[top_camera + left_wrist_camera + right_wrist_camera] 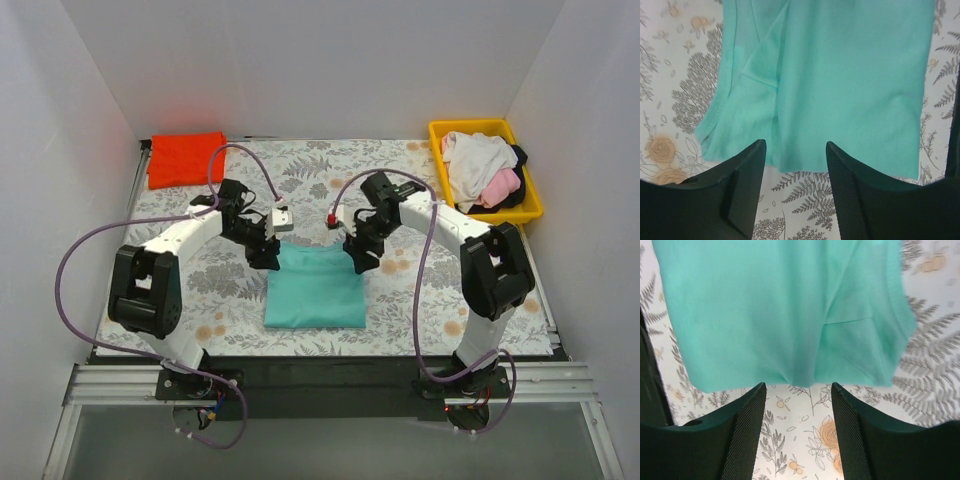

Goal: Fold and stack the t-shirts
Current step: Fold the tshirt

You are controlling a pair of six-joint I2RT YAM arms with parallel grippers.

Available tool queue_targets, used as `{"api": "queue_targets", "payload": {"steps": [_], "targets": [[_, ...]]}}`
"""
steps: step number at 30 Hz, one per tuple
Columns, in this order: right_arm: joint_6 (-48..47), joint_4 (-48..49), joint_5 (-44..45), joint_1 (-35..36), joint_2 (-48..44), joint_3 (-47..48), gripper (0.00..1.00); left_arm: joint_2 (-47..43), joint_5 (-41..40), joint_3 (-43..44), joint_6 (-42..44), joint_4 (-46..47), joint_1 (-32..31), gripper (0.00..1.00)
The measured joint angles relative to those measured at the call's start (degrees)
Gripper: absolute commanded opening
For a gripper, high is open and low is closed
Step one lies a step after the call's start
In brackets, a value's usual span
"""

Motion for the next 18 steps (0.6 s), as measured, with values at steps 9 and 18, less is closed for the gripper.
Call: {"api": "queue_targets", "payload": {"steps": [9,18], "targets": [[19.6,0.0,-16.6,-9.0,10.0,20.5,0.14,-1.0,6.9,5.0,-4.7,1.0,-3.8,0.47],[37.8,3.8,-29.0,-7.3,25.6,26.1,0.07,5.3,5.1,2.0,-11.6,8.3,-10.9,0.47]]}}
